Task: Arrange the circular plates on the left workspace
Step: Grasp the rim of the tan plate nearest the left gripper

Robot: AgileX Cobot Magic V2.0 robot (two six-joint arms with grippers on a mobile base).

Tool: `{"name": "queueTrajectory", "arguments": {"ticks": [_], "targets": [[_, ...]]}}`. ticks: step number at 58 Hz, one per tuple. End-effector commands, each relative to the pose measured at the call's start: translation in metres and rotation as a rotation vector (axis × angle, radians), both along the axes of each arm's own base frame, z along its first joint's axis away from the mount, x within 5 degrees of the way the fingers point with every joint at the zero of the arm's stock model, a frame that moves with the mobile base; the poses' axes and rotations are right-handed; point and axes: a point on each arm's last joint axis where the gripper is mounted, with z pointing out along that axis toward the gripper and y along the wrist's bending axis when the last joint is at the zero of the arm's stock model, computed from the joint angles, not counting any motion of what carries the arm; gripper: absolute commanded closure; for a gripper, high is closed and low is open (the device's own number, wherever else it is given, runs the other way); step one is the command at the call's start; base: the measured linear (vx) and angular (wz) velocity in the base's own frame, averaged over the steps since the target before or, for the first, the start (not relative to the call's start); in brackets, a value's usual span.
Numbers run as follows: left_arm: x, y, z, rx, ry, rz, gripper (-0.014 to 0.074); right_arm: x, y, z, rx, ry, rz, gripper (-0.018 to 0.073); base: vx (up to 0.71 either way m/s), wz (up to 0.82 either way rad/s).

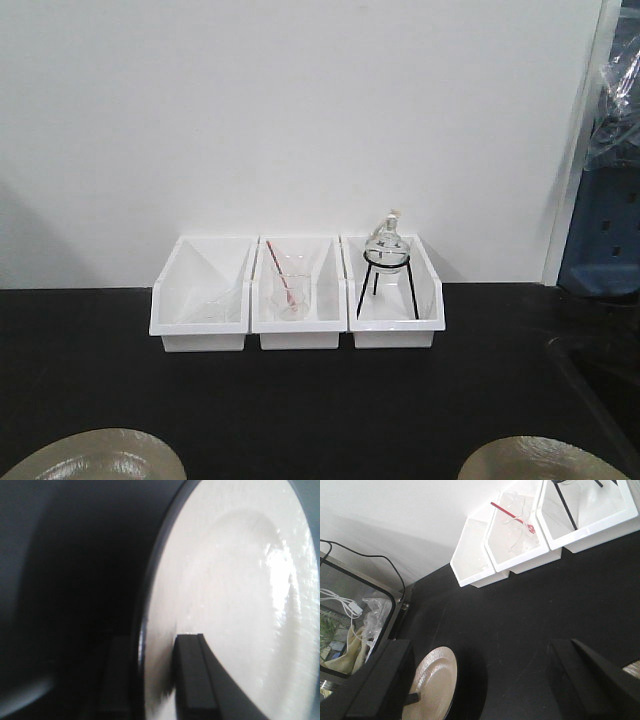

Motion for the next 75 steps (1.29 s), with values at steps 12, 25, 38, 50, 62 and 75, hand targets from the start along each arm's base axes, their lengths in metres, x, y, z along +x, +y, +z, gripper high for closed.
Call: {"name": "queueTrajectory", "arguments": {"ticks": [12, 25, 38, 50, 62, 75], "targets": [[0.01, -0.008, 0.026, -0.132, -0.116, 0.026, 0.0603, -0.003, 0.002, 0.022, 0.048, -0.089, 0.008, -0.0026, 0.0, 0.0], [0.027, -0.037, 0.043, -0.308, -0.215, 0.026, 0.0597, -0.002, 0.001, 0.021, 0.044, -0.09, -0.001, -0.0026, 0.0, 0.0], [0.063, -0.082, 0.081, -0.409, -0.34, -0.041, 0.0597, -0.002, 0.001, 0.021, 0.043, -0.09, -0.002, -0.0026, 0.0, 0.0], [0.104, -0.125, 0.111, -0.462, -0.371, -0.115, 0.0597, -0.002, 0.001, 0.021, 0.042, -0.092, 0.001, -0.0026, 0.0, 0.0], [0.145, -0.18, 0.077, -0.454, -0.271, -0.165, 0.0597, -0.002, 0.001, 0.021, 0.042, -0.092, -0.001, -0.0026, 0.0, 0.0], [0.158, -0.201, 0.056, -0.434, -0.237, -0.182, 0.0597, -0.002, 0.001, 0.021, 0.035, -0.097, -0.002, -0.0026, 0.0, 0.0]]}}
